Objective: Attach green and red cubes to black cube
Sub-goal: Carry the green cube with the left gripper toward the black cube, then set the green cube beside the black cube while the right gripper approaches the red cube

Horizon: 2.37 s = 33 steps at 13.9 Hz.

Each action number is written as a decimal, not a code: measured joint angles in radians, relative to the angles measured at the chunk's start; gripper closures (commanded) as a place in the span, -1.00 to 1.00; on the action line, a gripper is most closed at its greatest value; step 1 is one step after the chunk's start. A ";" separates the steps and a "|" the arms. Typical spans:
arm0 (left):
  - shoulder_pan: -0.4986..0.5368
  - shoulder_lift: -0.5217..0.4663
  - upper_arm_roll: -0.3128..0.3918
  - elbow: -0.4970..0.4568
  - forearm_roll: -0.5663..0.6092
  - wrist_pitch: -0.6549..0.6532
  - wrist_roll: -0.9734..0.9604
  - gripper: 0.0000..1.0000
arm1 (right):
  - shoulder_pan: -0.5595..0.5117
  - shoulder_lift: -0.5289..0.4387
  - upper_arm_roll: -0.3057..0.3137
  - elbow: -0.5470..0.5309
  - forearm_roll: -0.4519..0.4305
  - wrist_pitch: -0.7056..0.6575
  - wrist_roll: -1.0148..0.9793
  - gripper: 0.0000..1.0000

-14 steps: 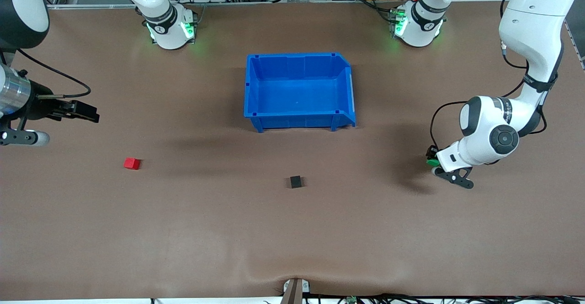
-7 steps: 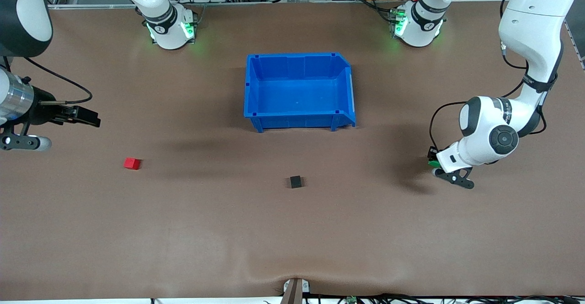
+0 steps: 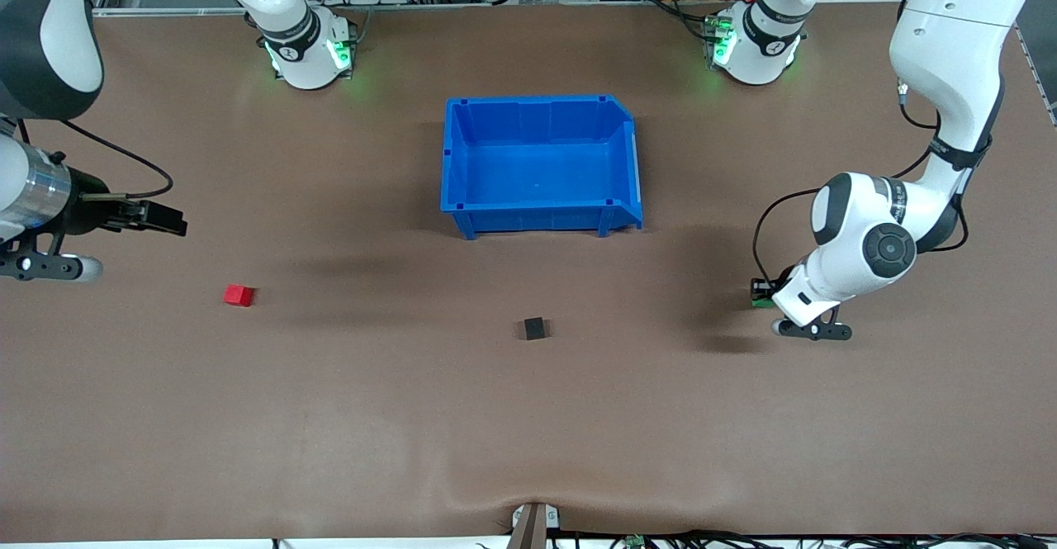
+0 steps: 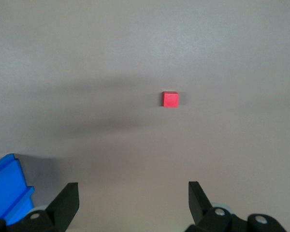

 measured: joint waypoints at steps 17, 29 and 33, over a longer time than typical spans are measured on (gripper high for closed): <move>-0.356 0.259 -0.096 0.417 -0.001 -0.029 -1.511 1.00 | -0.028 0.024 -0.001 -0.157 0.000 0.180 0.000 -1.00; -0.459 0.391 -0.080 0.524 -0.001 0.036 -2.030 1.00 | -0.042 0.095 -0.001 -0.163 0.001 0.234 0.000 -1.00; -0.501 0.415 -0.055 0.566 -0.001 0.037 -2.086 1.00 | -0.056 0.138 -0.002 -0.166 0.001 0.237 0.002 -1.00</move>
